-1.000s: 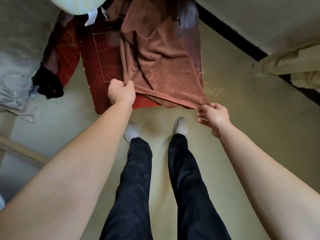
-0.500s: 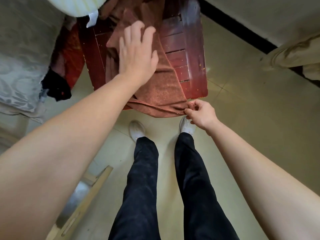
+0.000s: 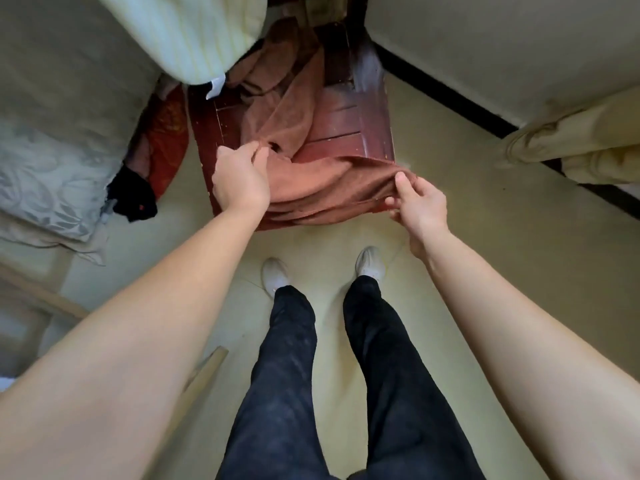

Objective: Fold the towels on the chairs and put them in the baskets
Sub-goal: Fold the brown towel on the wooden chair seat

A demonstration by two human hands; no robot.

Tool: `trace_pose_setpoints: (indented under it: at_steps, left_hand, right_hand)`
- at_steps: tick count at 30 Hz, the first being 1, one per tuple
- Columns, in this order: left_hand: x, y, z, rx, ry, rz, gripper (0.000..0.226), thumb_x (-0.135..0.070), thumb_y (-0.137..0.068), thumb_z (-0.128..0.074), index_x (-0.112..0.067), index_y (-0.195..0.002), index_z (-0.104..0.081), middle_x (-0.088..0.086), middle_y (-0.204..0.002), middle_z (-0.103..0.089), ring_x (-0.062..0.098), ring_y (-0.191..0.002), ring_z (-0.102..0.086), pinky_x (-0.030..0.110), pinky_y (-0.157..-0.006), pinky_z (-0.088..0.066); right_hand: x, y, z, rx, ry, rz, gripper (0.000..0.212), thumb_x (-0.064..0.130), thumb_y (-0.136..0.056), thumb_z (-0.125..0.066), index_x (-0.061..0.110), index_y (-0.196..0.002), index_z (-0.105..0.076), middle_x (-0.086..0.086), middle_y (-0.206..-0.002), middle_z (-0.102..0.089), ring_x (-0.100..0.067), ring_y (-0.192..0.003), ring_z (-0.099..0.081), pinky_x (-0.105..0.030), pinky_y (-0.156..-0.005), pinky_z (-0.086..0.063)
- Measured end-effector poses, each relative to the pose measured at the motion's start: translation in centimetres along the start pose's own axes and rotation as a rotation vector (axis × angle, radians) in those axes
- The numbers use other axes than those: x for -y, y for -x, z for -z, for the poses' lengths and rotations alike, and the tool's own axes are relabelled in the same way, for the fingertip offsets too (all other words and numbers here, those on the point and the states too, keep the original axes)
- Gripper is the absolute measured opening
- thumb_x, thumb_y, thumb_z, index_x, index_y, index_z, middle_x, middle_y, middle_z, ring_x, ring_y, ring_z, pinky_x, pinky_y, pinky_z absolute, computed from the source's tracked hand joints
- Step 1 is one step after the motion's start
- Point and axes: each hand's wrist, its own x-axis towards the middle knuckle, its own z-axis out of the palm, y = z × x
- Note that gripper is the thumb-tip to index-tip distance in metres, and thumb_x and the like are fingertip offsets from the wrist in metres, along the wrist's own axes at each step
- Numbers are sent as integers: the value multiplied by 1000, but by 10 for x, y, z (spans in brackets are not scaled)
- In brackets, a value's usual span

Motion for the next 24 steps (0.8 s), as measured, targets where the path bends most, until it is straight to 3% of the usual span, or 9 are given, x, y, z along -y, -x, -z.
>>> trace_pose_setpoints:
  at_steps: [3,6,8,10,12,15,19,22,24]
  left_hand:
    - [-12,8,78,-149,225,-47,30,-29,-100,-46,-16,-98,-73,12,-90,-63,32,-93,-58,30,-74,-35]
    - [-22,26,157,-238,430,-40,34,-42,-95,-52,-17,-104,-73,3,-92,-69,22,-91,-62,31,-85,-44]
    - [-24,38,201,-167,510,8,47,-59,-84,-60,-16,-92,-74,-6,-78,-65,15,-80,-61,30,-77,-48]
    - [-22,59,242,-40,574,56,49,-60,-73,-73,-12,-85,-73,-7,-77,-62,12,-77,-58,26,-67,-48]
    - [-21,76,267,60,676,99,37,-37,-75,-83,-15,-104,-74,-3,-98,-67,11,-88,-61,18,-63,-52]
    - [-23,101,304,0,871,69,39,-15,-83,-76,-11,-121,-68,3,-109,-68,10,-91,-62,13,-69,-47]
    - [-34,122,362,56,1095,-24,30,-16,-92,-65,-7,-120,-68,4,-92,-71,14,-72,-60,22,-51,-38]
    - [-37,135,392,-64,1172,-81,24,-17,-95,-61,-8,-116,-68,-5,-81,-65,8,-66,-53,19,-49,-36]
    - [-34,146,409,-162,1229,-106,20,-19,-96,-60,-12,-113,-68,-8,-87,-67,2,-70,-55,12,-54,-42]
  right_hand:
    - [66,31,2,-39,-84,118,21,34,-101,-51,23,-110,-66,7,-79,-65,-7,-64,-64,-23,-57,-49]
    - [137,76,10,-31,-101,258,21,38,-103,-45,29,-116,-59,15,-99,-67,-7,-76,-74,-22,-57,-52]
    - [181,109,17,-7,-145,353,26,38,-104,-43,26,-123,-56,15,-105,-65,-8,-78,-75,-20,-54,-51]
    - [218,147,26,22,-178,447,27,36,-105,-42,22,-125,-54,16,-101,-63,-9,-77,-75,-19,-52,-51]
    - [243,175,35,48,-197,501,20,34,-106,-42,24,-118,-55,15,-99,-64,-9,-77,-75,-18,-51,-50]
    - [265,218,51,85,-233,575,11,31,-105,-46,28,-105,-57,10,-99,-66,-9,-76,-74,-19,-51,-50]
    - [280,269,69,103,-285,634,10,25,-104,-48,23,-105,-58,3,-95,-65,-10,-74,-71,-19,-50,-50]
    - [280,301,78,58,-303,677,11,26,-104,-49,24,-110,-58,5,-94,-65,-12,-77,-71,-19,-51,-50]
    - [277,323,86,24,-332,687,13,28,-103,-49,25,-112,-57,7,-96,-65,-14,-80,-71,-19,-50,-48]
